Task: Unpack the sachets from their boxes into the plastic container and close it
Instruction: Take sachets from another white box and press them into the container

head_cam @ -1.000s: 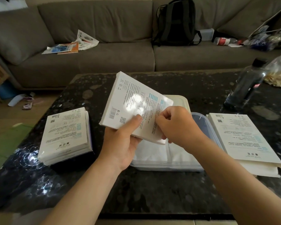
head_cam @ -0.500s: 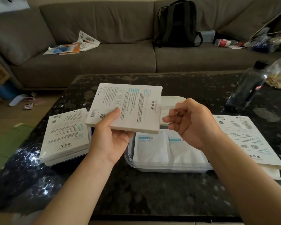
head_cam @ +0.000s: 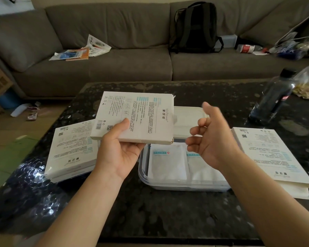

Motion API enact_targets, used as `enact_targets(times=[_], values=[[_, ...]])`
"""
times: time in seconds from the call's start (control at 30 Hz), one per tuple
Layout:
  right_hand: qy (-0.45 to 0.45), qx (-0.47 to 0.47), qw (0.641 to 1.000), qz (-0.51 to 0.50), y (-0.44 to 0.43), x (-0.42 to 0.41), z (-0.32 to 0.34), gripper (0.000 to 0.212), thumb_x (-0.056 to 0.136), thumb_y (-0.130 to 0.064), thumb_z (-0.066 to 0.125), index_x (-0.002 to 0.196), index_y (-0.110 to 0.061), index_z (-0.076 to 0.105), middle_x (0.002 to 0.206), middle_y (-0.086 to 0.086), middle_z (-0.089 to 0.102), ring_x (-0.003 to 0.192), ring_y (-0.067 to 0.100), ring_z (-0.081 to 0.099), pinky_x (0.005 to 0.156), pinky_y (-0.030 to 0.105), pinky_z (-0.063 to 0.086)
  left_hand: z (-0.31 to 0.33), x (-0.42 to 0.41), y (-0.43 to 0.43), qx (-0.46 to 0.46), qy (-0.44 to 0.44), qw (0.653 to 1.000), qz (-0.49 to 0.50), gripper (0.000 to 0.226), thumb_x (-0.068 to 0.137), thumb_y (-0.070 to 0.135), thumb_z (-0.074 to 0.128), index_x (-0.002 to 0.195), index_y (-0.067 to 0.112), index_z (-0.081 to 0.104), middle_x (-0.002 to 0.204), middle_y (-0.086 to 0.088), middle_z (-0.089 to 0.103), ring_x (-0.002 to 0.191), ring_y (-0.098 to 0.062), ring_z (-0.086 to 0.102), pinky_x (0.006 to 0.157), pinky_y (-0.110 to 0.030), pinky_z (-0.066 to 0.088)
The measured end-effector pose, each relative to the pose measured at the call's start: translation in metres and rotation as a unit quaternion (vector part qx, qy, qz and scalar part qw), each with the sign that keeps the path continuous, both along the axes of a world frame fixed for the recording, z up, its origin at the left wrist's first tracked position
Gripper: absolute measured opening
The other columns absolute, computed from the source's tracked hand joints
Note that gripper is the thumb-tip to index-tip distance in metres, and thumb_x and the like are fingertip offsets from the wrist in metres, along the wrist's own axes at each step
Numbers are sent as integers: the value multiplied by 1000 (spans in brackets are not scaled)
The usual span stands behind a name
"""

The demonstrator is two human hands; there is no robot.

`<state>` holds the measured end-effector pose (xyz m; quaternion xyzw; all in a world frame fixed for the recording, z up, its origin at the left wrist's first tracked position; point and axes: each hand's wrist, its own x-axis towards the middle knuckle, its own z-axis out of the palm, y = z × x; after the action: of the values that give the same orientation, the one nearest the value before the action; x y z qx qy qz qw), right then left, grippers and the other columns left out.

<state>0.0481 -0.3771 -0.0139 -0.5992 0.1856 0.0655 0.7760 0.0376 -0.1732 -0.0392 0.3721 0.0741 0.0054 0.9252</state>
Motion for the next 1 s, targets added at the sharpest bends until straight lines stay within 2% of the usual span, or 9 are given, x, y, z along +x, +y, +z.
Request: enact_targets(times=[0.07,0.13,0.27,0.6,0.7,0.77,0.87,0.93,1.0], values=[[-17,-89,993,77,9,-1,-2,57,80,-64,64,110,-17,55,92,10,69,68,25,72,59,34,58,2,-1,-1,0,-4,1000,-2,42,97,10,59,136,25,62,125,-7,76,113,-26,75,84,-44,65],[-31,-82,985,146,16,-2,-6,70,70,-52,73,126,-18,50,103,9,73,83,27,76,66,36,62,3,-2,-3,0,-8,1000,-8,46,94,11,61,138,25,61,125,-7,76,113,-26,75,77,-40,65],[-53,55,983,168,13,-4,-7,60,74,-21,75,127,-9,51,108,8,76,98,30,74,70,36,63,3,-3,-6,3,-15,1000,-21,54,91,12,60,144,22,57,130,-9,74,117,-27,73,79,-40,65],[-55,169,966,190,2,-5,-7,39,97,-5,57,136,-11,52,121,16,71,111,37,68,78,39,63,0,-2,-1,-35,6,999,-12,38,101,12,56,139,20,58,124,-12,76,112,-29,75,79,-42,66],[-42,63,985,157,4,-4,-5,41,96,-5,61,132,-22,51,117,12,72,99,33,74,79,44,63,0,-2,0,-33,9,999,-14,41,100,12,57,140,21,58,124,-12,76,112,-30,75,78,-42,66],[-64,-127,985,100,6,-2,-7,54,87,-12,75,130,-31,48,115,5,67,92,24,73,72,38,64,0,-2,0,-31,7,999,-14,42,100,12,57,140,21,58,124,-11,76,112,-29,75,80,-43,66],[-180,-465,865,51,7,-2,-13,59,80,-31,83,127,-40,49,105,-14,53,84,11,59,64,15,50,-1,-1,-1,-20,8,1000,-17,40,101,10,55,139,21,59,124,-10,76,111,-28,76,84,-44,65],[-238,-540,804,70,8,-5,-12,42,84,-30,79,122,-37,60,107,-18,48,82,9,53,65,6,41,-2,-1,-3,-13,11,1000,-23,41,98,10,57,138,22,60,125,-10,76,111,-27,76,83,-43,66],[-254,-541,796,101,6,-5,-10,28,89,-24,74,115,-34,68,102,-22,52,77,8,56,59,5,43,-2,-1,-4,-9,12,1000,-25,49,92,12,61,139,22,59,125,-10,76,112,-28,75,82,-42,66]])
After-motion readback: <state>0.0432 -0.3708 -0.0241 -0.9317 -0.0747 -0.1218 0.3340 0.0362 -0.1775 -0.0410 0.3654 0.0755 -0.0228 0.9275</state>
